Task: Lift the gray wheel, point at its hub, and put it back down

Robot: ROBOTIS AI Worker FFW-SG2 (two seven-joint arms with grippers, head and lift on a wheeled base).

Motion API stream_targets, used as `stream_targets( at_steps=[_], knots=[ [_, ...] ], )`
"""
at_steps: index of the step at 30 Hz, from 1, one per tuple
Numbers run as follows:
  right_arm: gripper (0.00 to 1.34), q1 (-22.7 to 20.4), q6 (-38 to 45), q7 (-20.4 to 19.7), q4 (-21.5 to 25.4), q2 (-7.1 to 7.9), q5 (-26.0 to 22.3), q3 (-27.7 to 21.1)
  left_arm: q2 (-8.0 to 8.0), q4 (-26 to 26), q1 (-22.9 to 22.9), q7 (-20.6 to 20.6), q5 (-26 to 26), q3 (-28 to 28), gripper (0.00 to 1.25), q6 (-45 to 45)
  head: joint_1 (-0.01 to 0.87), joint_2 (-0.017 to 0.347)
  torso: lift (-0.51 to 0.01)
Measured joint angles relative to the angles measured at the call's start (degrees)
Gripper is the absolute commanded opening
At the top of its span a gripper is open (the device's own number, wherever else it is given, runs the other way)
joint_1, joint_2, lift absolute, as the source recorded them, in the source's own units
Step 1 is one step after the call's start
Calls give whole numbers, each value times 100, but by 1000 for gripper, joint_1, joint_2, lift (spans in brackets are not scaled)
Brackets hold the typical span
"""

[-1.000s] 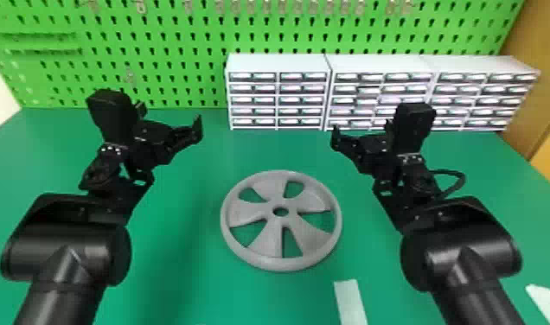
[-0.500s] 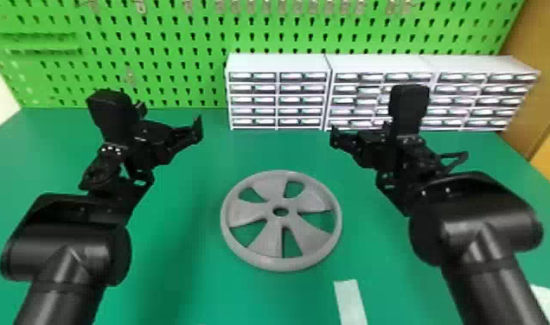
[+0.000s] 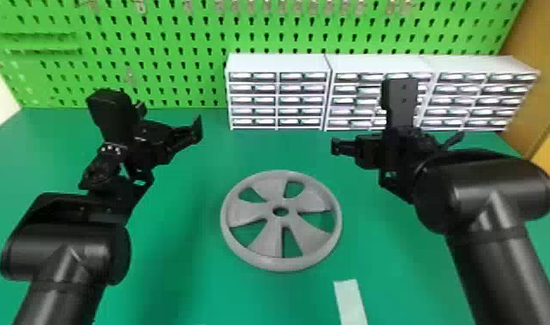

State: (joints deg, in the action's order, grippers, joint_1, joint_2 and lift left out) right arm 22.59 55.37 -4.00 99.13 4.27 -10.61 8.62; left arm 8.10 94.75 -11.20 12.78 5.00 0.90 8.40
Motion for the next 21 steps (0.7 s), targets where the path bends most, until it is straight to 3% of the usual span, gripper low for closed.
stream_targets(
  at_steps=[11, 21],
  knots=[
    [1266, 385, 1177, -83, -172, -4, 234, 169, 4, 0, -12, 12, -21, 6, 1250, 21, 692, 48, -88],
    [1263, 719, 1374, -83, -1113, -69, 143, 327, 7, 0, -27, 45, -48, 6, 1250, 66, 692, 48, -88]
  ],
)
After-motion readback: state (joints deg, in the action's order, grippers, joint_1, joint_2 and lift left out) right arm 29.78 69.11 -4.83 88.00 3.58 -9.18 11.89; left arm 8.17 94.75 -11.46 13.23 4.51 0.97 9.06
